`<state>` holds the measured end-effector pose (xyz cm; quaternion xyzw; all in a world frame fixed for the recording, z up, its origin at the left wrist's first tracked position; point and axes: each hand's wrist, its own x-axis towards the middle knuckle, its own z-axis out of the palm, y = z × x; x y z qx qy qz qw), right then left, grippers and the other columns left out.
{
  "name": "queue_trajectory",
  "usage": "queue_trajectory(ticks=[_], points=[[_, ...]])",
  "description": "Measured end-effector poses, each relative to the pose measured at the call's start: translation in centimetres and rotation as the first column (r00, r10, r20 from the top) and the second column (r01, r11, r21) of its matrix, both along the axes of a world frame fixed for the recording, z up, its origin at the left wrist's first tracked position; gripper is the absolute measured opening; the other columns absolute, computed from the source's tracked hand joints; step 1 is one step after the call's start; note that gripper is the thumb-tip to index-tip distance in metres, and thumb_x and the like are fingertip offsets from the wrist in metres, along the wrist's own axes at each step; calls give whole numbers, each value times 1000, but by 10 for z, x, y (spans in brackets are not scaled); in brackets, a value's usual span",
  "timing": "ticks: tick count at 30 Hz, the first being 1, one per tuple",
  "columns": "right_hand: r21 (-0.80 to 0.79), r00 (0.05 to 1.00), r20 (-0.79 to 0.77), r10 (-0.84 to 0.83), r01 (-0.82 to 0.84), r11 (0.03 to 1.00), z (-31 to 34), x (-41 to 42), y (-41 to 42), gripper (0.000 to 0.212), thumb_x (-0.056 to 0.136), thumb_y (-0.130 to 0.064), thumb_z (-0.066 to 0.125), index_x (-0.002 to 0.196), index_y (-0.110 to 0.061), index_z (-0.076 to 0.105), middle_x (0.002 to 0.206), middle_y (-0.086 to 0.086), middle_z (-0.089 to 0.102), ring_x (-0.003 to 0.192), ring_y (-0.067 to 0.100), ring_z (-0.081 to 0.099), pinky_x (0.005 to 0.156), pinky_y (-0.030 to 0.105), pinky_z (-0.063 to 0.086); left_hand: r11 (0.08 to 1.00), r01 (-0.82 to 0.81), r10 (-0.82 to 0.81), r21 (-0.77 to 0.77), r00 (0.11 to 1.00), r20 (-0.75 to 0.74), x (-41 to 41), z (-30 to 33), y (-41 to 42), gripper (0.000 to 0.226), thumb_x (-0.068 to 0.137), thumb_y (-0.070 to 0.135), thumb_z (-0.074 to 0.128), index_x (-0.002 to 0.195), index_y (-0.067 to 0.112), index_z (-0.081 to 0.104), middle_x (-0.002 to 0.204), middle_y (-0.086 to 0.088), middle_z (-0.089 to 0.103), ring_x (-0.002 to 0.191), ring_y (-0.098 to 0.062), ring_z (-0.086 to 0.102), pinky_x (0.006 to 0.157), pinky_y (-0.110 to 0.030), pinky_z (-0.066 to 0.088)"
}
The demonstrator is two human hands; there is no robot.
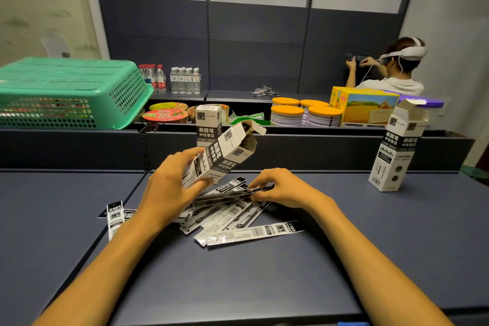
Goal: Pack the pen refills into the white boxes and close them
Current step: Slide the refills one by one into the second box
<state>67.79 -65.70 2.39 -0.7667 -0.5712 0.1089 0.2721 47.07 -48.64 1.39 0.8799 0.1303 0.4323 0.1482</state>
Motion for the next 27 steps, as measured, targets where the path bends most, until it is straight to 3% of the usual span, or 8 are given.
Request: queue_trajectory(ticks=[9,12,17,22,27], points=[[18,1000,-1,-14,14,1000,-1,-3,-1,17,93,-30,63,104,-22,74,98,-14,62,91,2,57,78,14,40,1000,-1,1,-8,1000,-7,0,0,-1,69,77,31,79,137,29,45,115,1,60,101,-14,57,79,-38,56],[83,1000,0,-16,16,996,0,-2,-3,17,93,-30,64,104,-23,75,94,-11,67,85,8,61,72,25,49,1000,4,-4,-16,1000,-1,0,1,-1,69,76,31,79,137,29,45,115,1,60,102,-15,57,80,-38,55],[206,983,-181,25,13,978,11,-3,-10,18,91,-21,66,106,-25,75,88,-6,74,77,10,67,71,24,56,1000,0,0,0,1000,-4,-1,2,-2,69,76,26,79,136,25,47,113,-3,61,100,-18,58,78,-40,55],[327,933,-336,131,-15,945,23,-5,-22,9,91,-11,67,96,-10,73,80,5,73,67,17,63,72,30,55,1000,-5,5,4,1000,-3,-1,2,-1,69,75,22,80,136,26,47,112,-1,61,100,-17,58,78,-41,56],[465,885,-449,123,114,878,30,-4,-26,7,89,-5,66,94,-2,70,80,11,71,66,17,65,66,27,56,1000,-3,3,5,1000,4,-1,2,-2,69,75,27,80,136,27,47,111,2,61,98,-15,57,77,-39,55]])
